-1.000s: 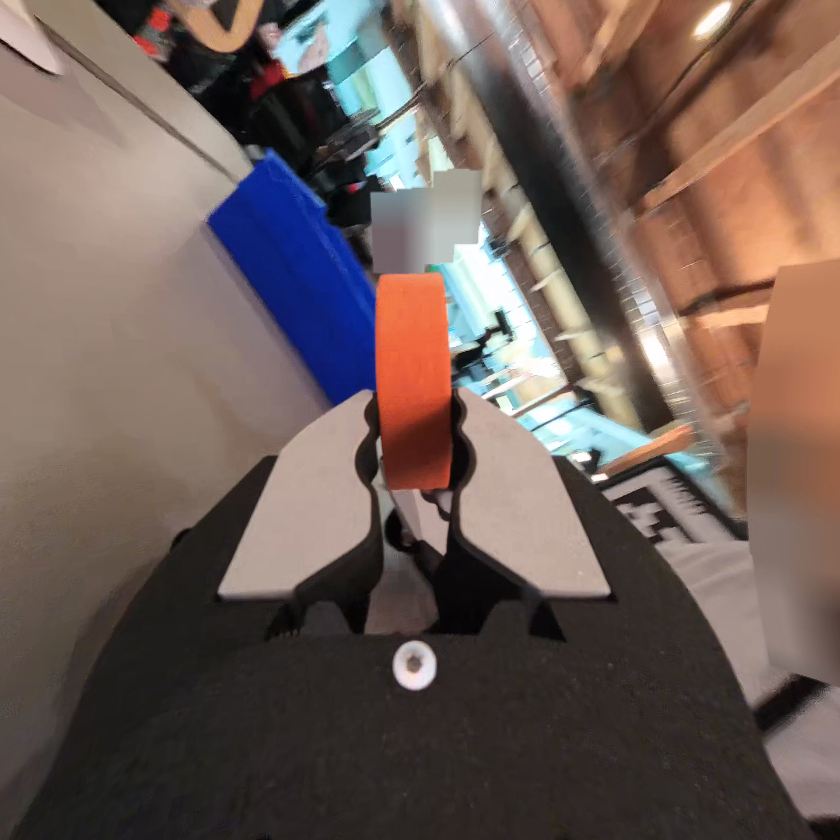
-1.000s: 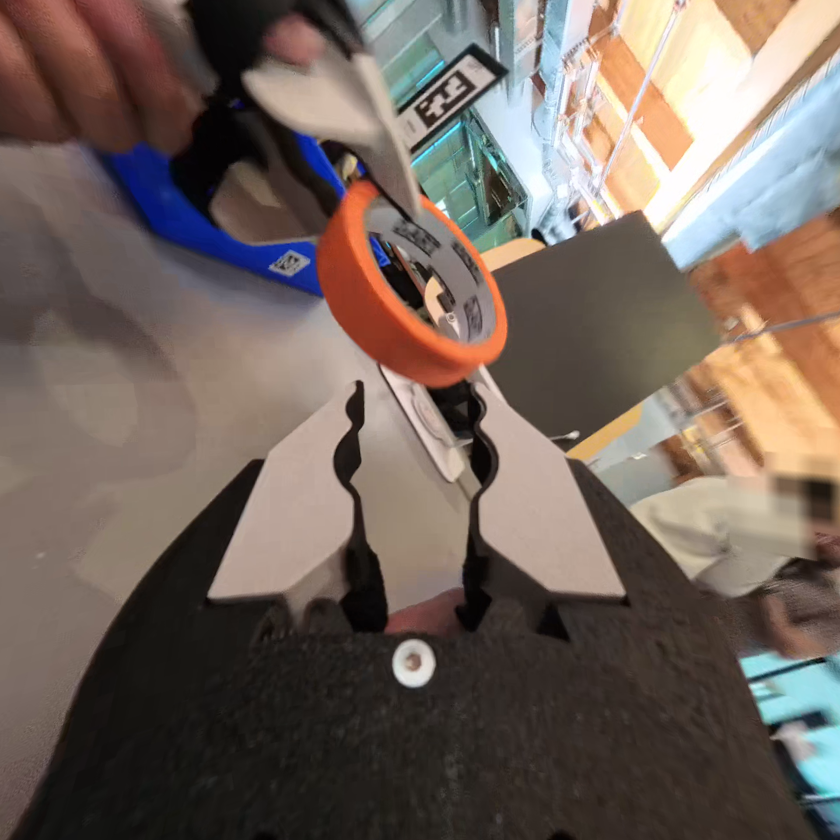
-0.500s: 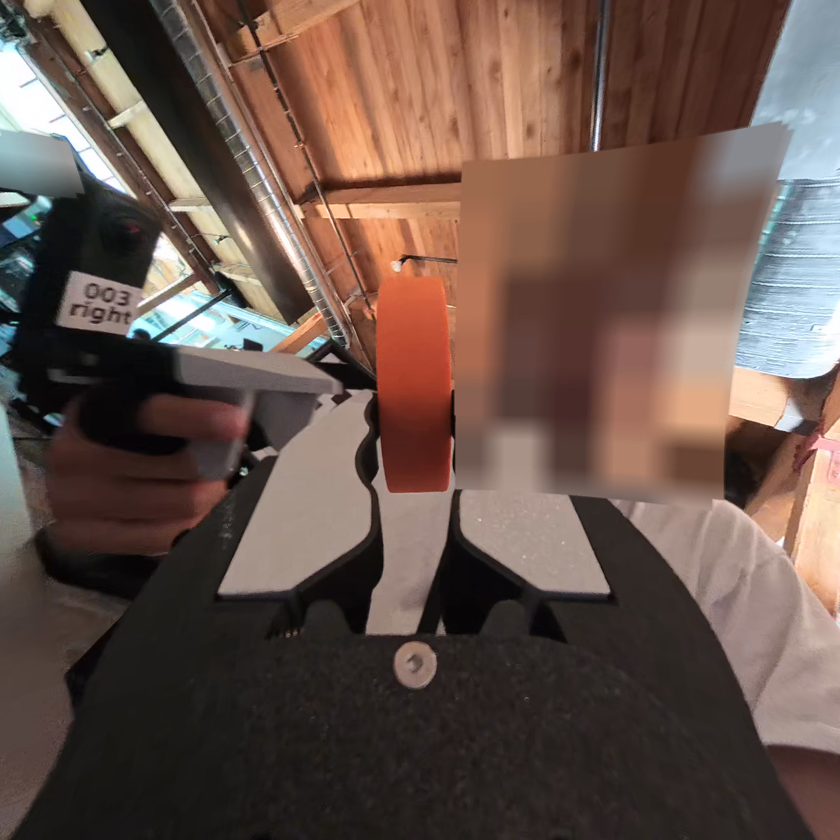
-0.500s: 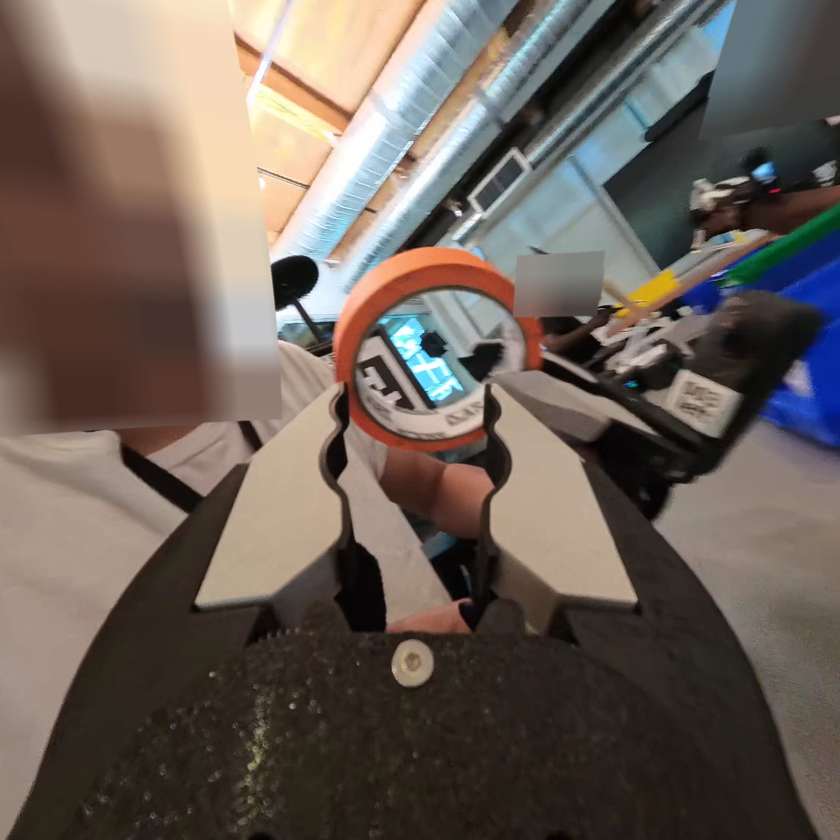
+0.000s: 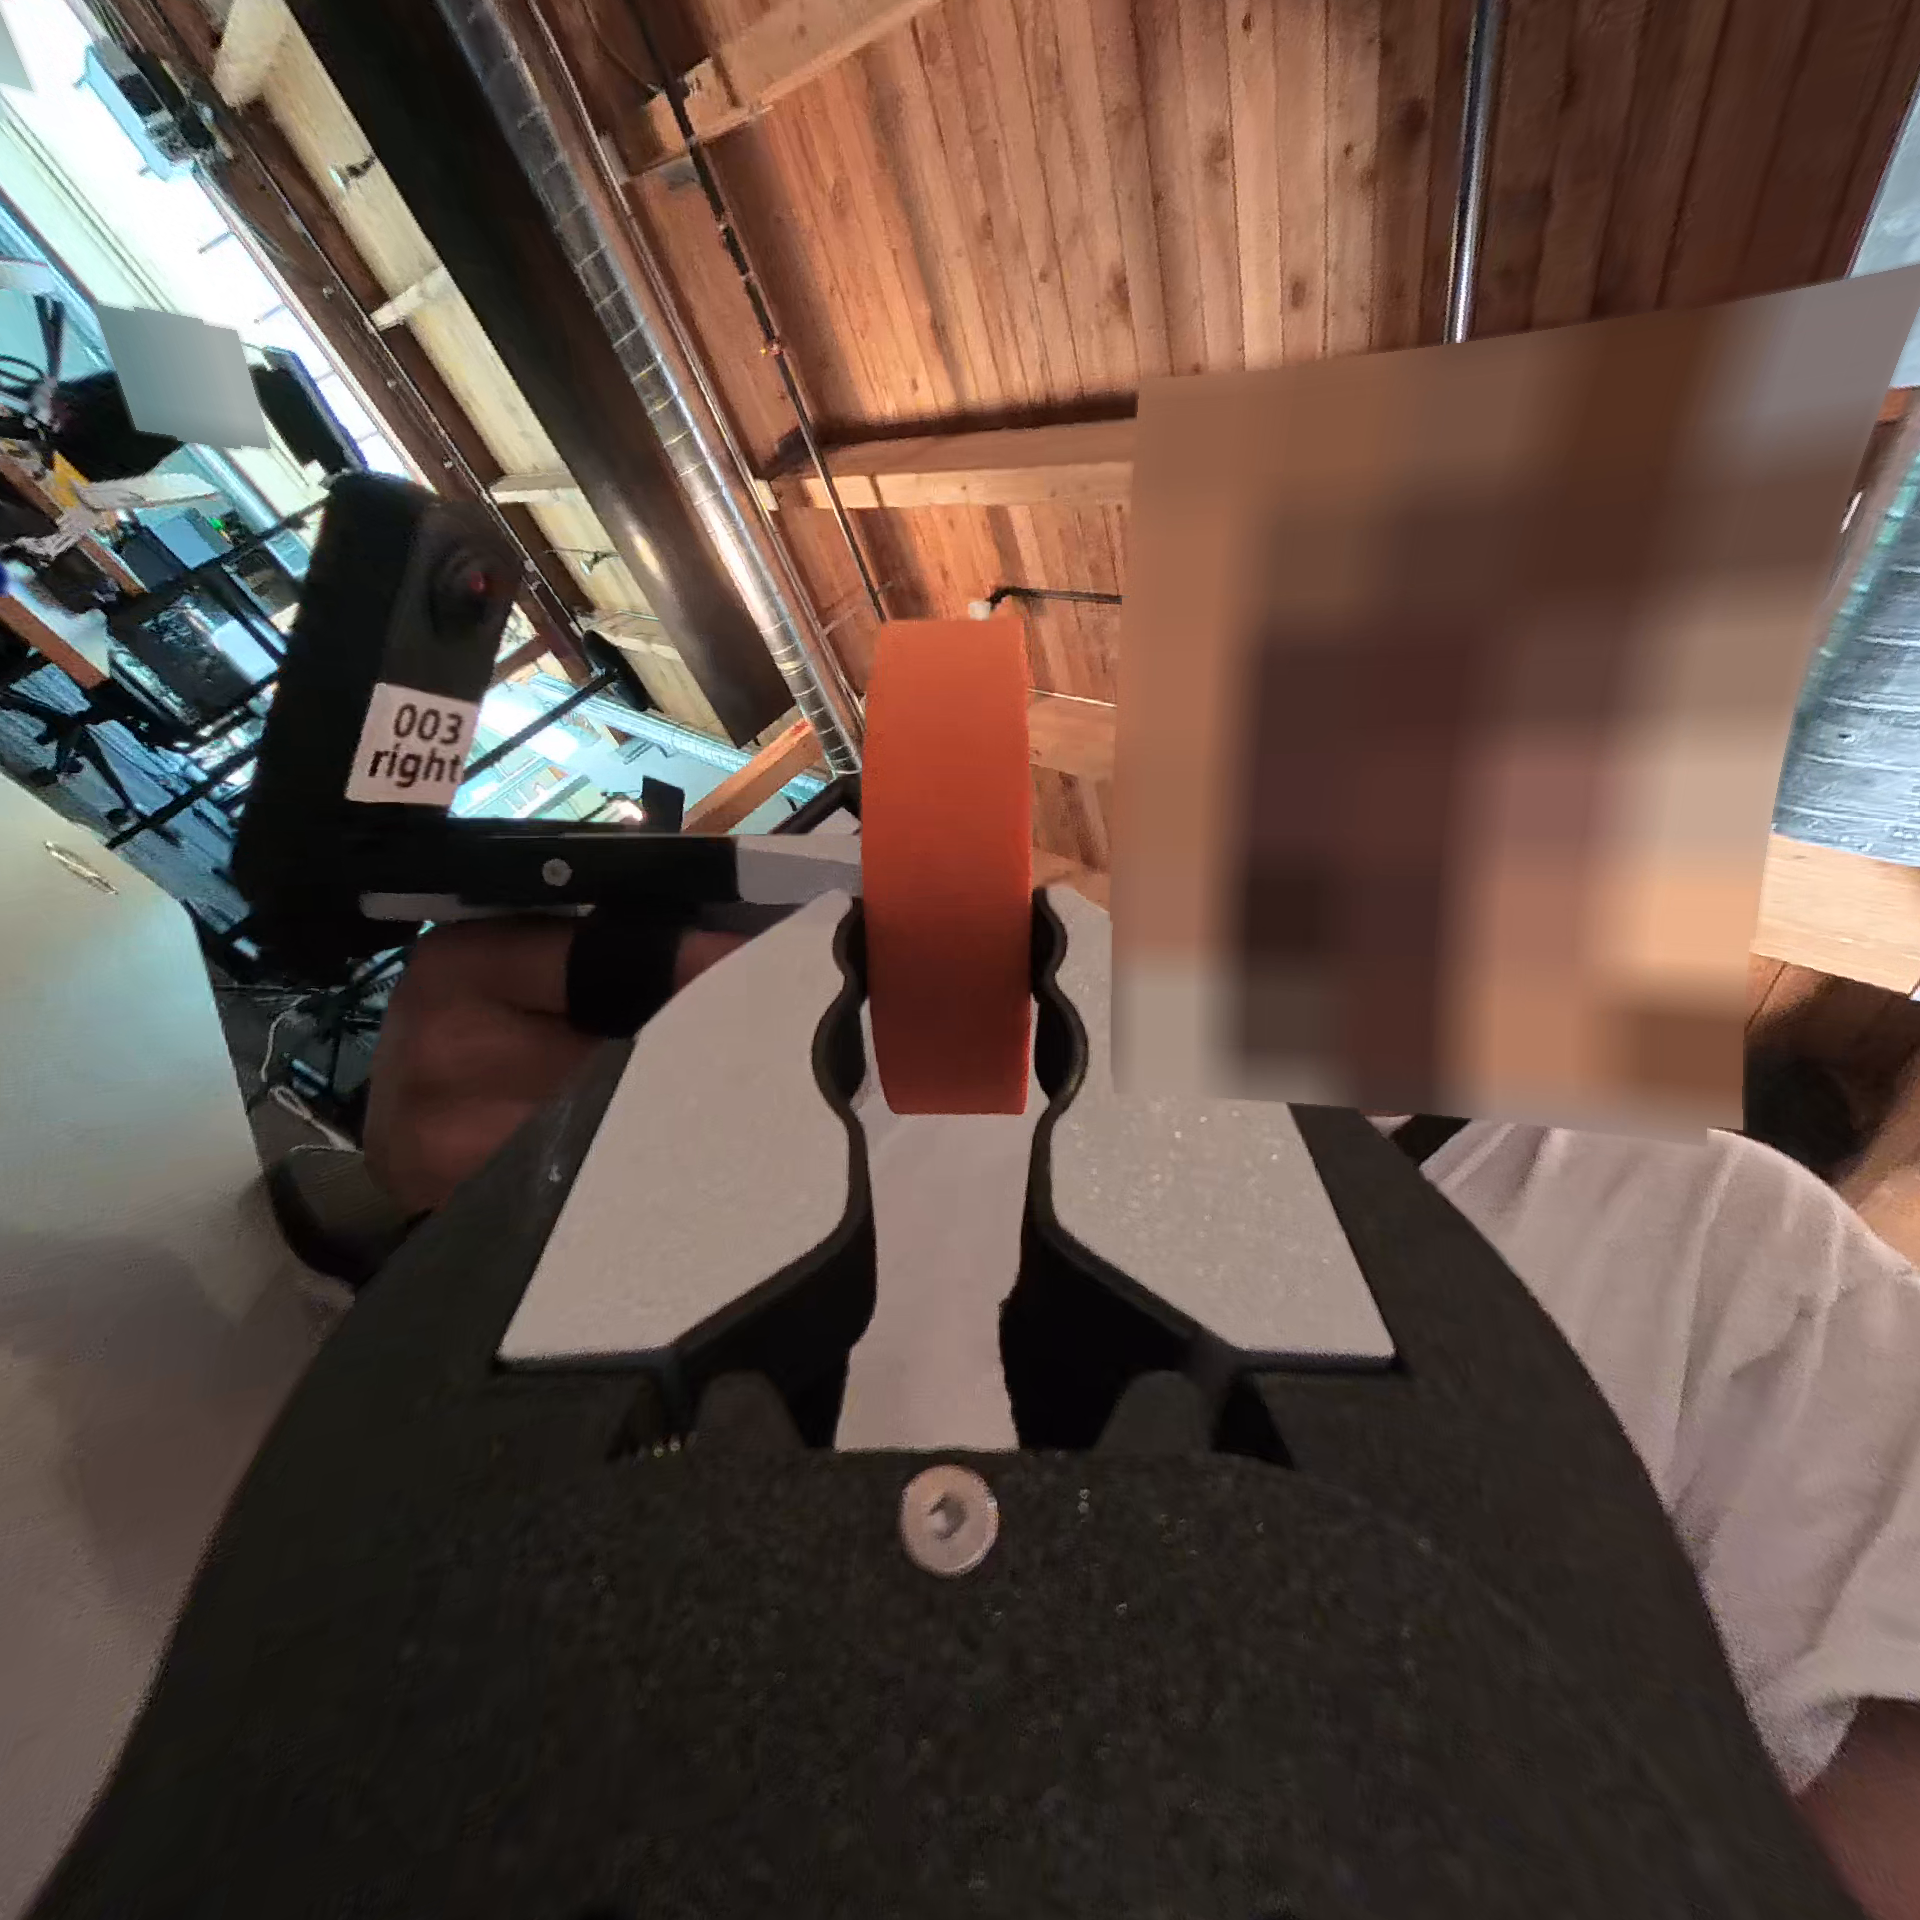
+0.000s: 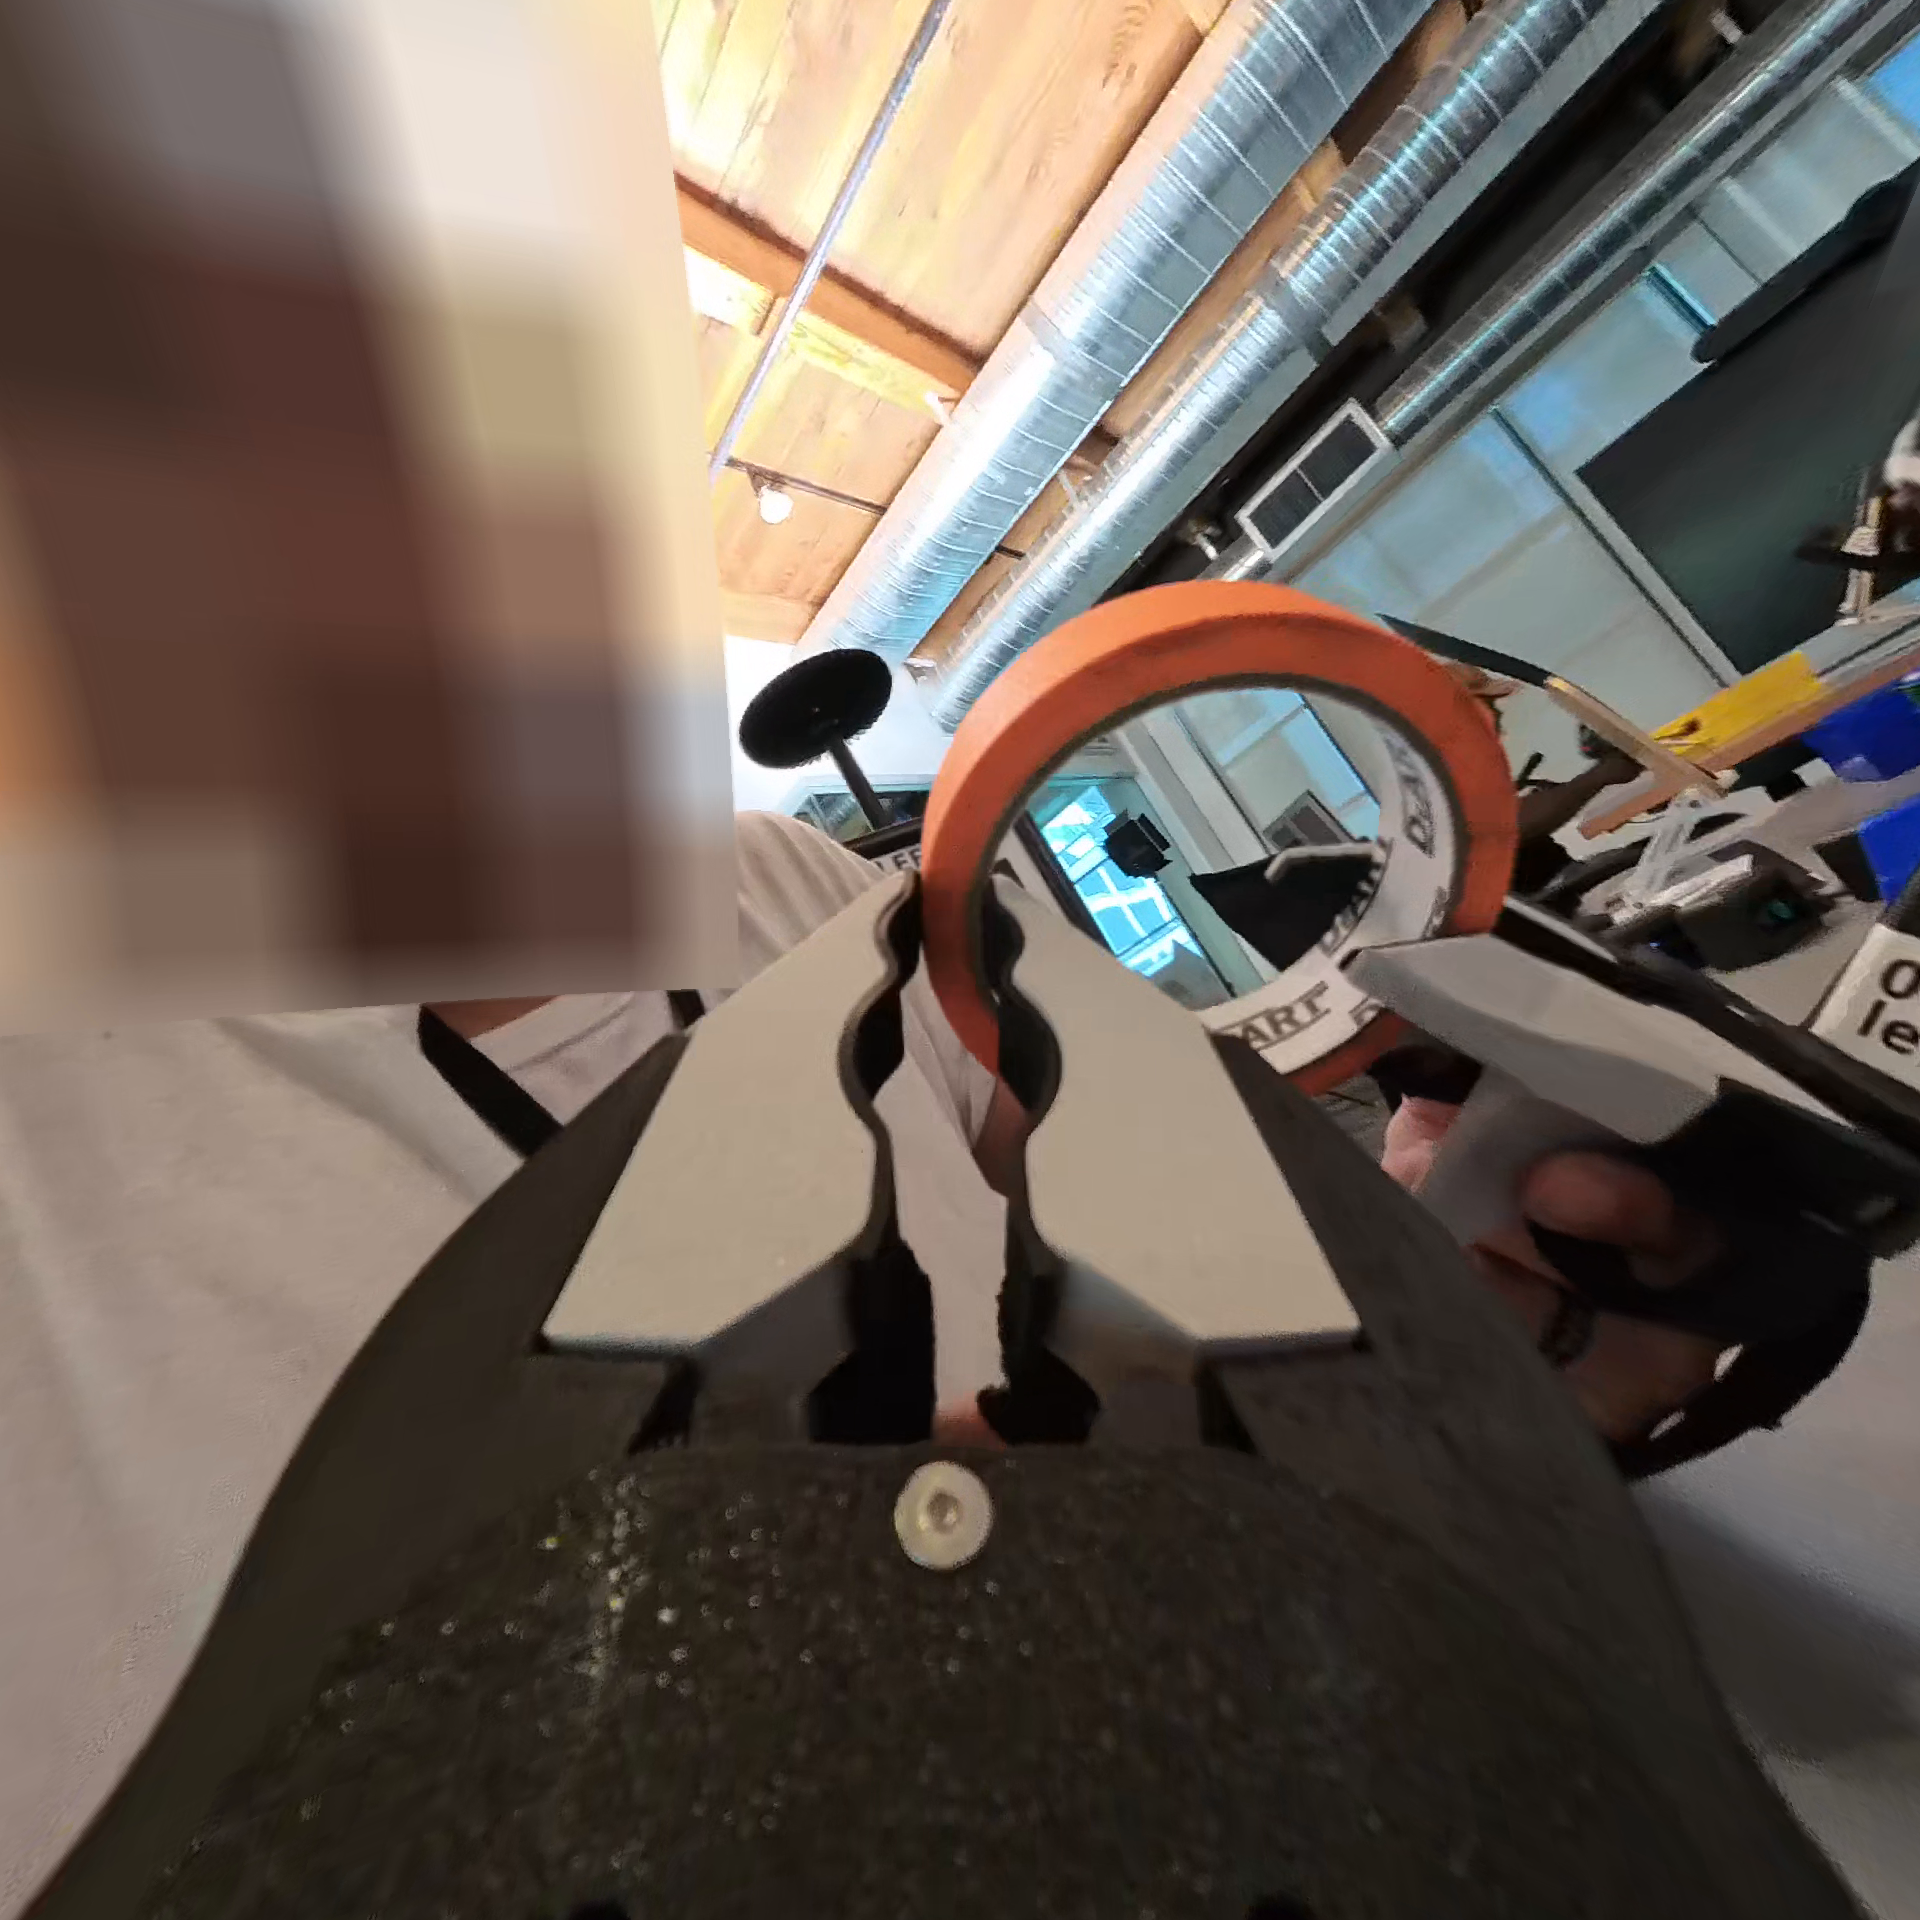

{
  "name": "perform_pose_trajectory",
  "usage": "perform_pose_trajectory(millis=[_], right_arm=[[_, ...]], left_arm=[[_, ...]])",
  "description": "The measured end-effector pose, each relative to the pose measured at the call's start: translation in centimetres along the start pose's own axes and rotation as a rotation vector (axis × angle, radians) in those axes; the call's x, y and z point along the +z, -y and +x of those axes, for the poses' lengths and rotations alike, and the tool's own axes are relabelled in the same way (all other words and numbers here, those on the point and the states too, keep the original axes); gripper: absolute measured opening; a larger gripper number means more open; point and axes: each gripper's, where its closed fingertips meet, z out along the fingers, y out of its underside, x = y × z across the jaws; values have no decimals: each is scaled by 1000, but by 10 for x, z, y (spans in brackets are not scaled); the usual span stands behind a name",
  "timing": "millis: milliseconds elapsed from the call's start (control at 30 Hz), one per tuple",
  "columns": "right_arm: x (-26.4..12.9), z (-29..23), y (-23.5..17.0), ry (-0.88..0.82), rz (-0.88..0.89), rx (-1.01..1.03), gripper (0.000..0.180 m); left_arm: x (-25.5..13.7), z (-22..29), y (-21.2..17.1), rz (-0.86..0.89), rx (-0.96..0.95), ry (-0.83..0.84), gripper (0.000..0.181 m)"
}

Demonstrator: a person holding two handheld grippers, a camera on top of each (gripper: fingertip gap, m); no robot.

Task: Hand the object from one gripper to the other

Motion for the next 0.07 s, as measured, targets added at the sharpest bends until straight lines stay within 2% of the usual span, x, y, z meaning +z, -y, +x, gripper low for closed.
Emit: perform_pose_trajectory(millis=[33,67], right_arm=[[0,0,1,5,2,6,10],[-1,2,2,-2,-3,2,10]], left_arm=[[0,-1,0,3,2,3,28],[-1,-2,1,4,5,13,28]])
